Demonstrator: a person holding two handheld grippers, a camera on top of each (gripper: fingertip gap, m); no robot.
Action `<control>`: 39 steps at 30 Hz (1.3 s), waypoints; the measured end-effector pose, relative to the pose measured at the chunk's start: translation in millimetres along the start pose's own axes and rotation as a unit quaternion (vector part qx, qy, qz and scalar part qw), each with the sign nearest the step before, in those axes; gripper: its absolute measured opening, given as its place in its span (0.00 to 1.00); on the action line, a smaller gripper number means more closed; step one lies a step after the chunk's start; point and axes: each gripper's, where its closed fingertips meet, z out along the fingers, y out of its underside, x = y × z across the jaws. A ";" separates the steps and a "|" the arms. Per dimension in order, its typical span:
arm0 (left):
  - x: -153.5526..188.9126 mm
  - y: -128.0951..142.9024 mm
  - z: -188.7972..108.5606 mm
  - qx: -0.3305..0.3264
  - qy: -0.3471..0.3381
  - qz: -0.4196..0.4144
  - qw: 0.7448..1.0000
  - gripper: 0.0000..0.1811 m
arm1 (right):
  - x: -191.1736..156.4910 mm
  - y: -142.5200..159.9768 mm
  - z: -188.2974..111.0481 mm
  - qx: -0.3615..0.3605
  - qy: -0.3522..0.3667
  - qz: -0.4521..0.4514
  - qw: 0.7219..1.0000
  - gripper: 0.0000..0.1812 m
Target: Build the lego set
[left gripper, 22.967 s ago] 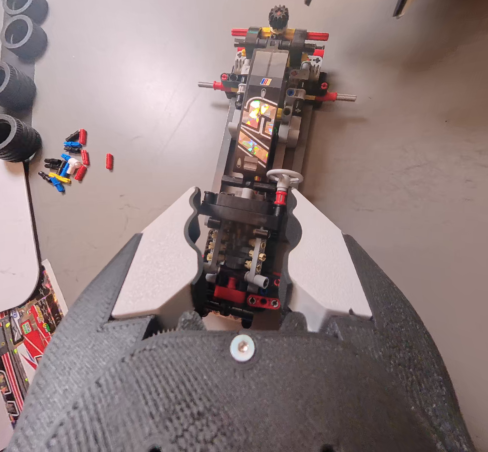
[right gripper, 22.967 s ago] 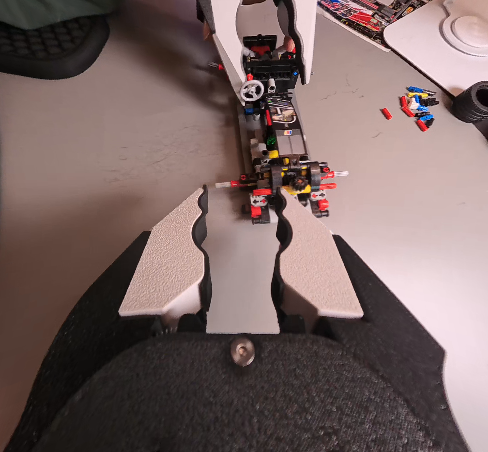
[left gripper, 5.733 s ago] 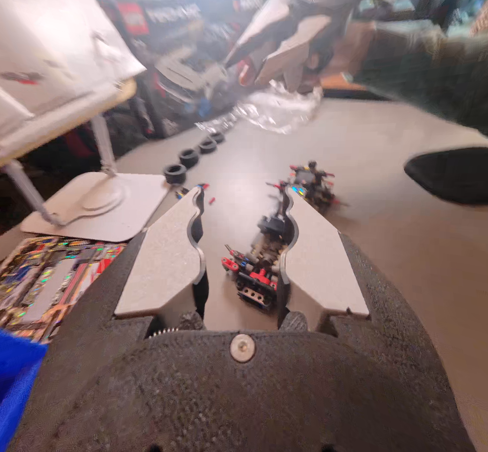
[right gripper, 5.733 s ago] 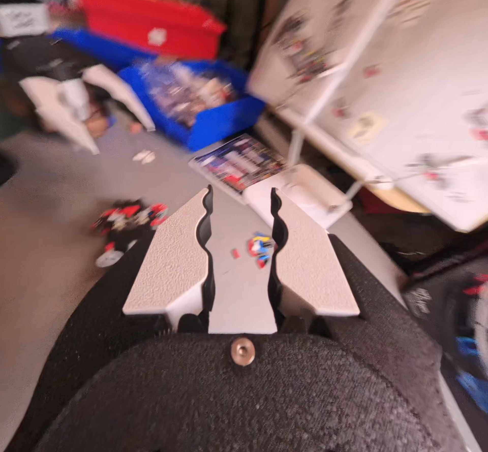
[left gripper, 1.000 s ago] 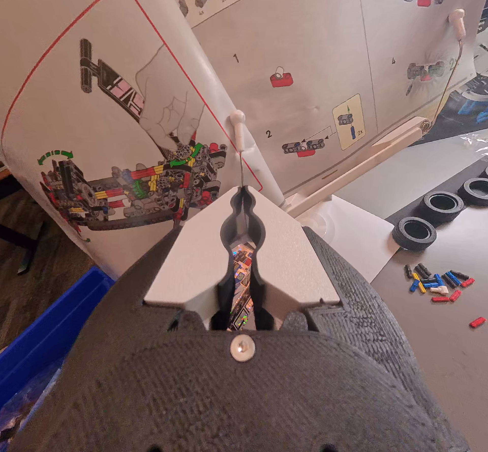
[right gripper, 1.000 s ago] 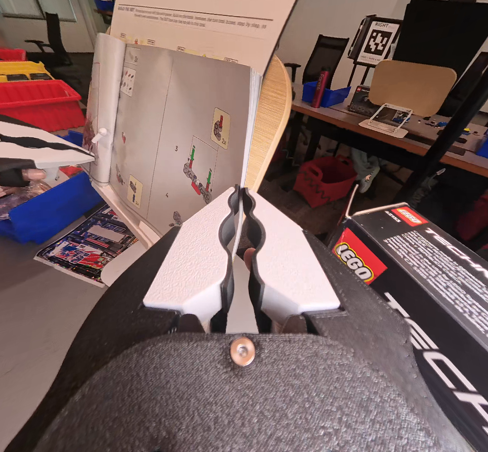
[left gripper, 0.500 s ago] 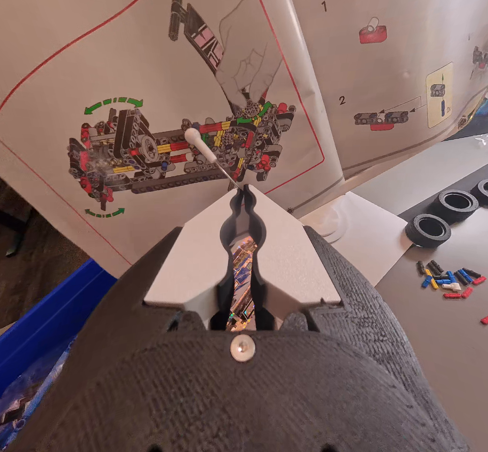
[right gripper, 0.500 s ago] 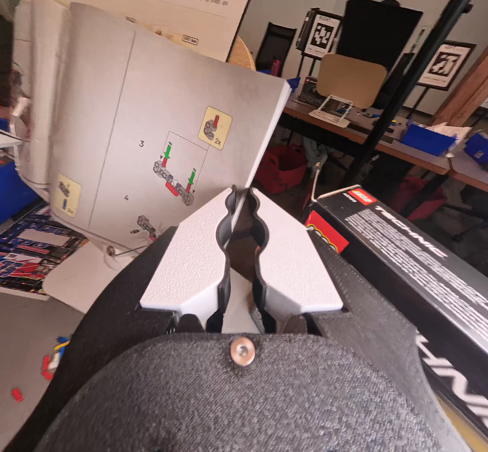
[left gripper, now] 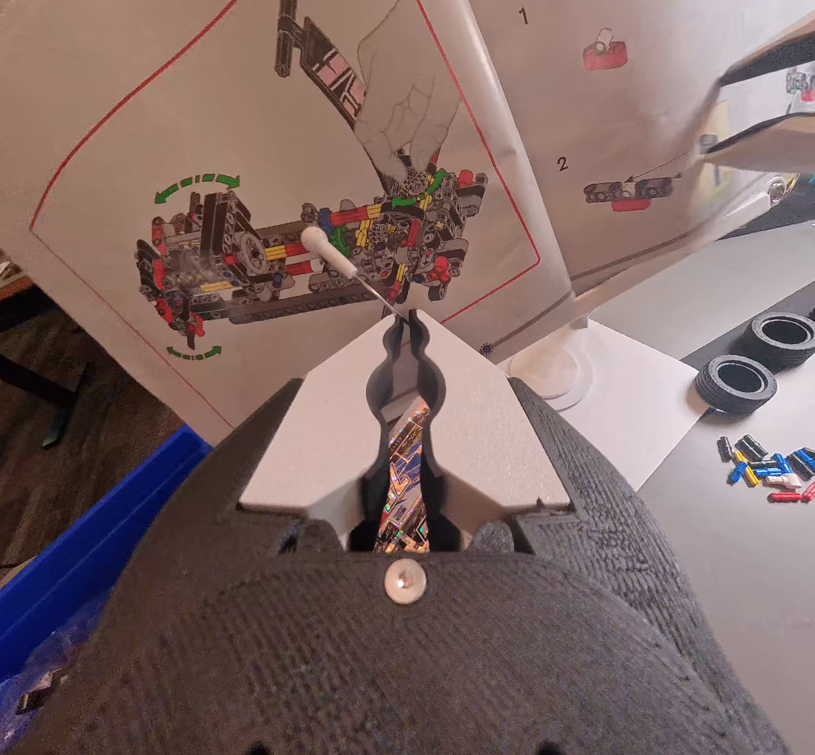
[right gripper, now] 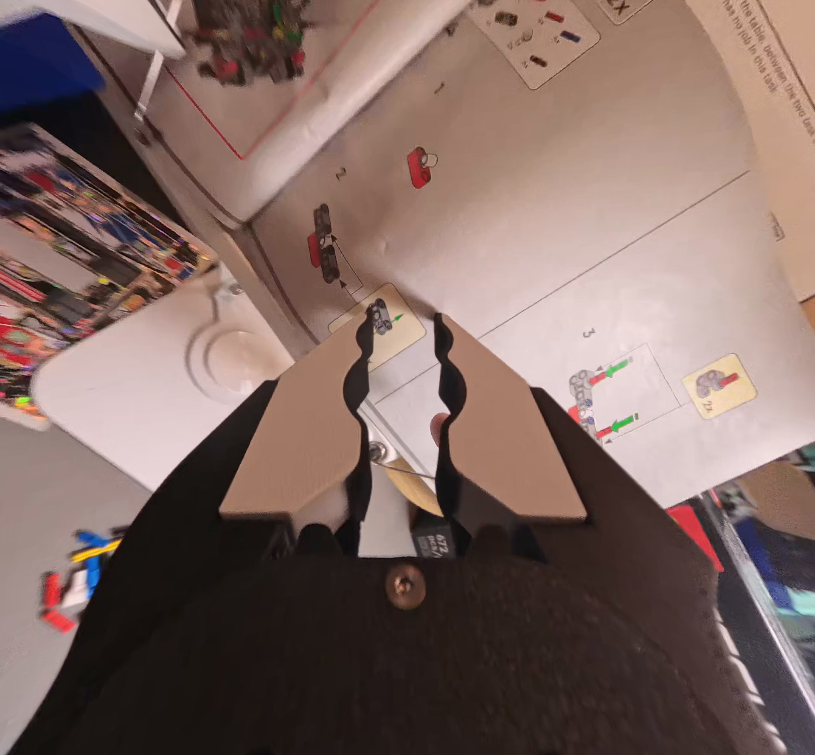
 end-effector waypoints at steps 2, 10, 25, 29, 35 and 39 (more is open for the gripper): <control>-1.2 1.5 -0.3 -0.001 0.000 0.006 1.000 0.01 | 3.1 17.4 12.4 -0.034 0.031 -0.019 0.999 0.13; -0.9 1.7 -4.1 0.007 0.008 0.017 1.000 0.05 | -17.9 -2.1 -26.7 0.043 0.000 0.055 0.998 0.19; 32.9 -31.3 -77.3 0.148 0.067 -0.101 0.981 0.13 | -70.2 33.7 -136.4 0.171 -0.045 0.253 0.951 0.20; 67.4 -30.2 -135.1 0.243 0.072 -0.134 0.958 0.13 | -47.9 24.7 -156.8 0.218 -0.009 0.272 0.937 0.22; 120.0 43.0 -209.8 0.214 0.092 -0.181 0.956 0.14 | -42.9 -2.6 -159.4 0.259 -0.004 0.249 0.933 0.12; 135.2 84.4 -227.8 0.189 0.088 -0.202 0.957 0.13 | -44.0 -58.5 -122.2 0.289 -0.052 0.198 0.935 0.00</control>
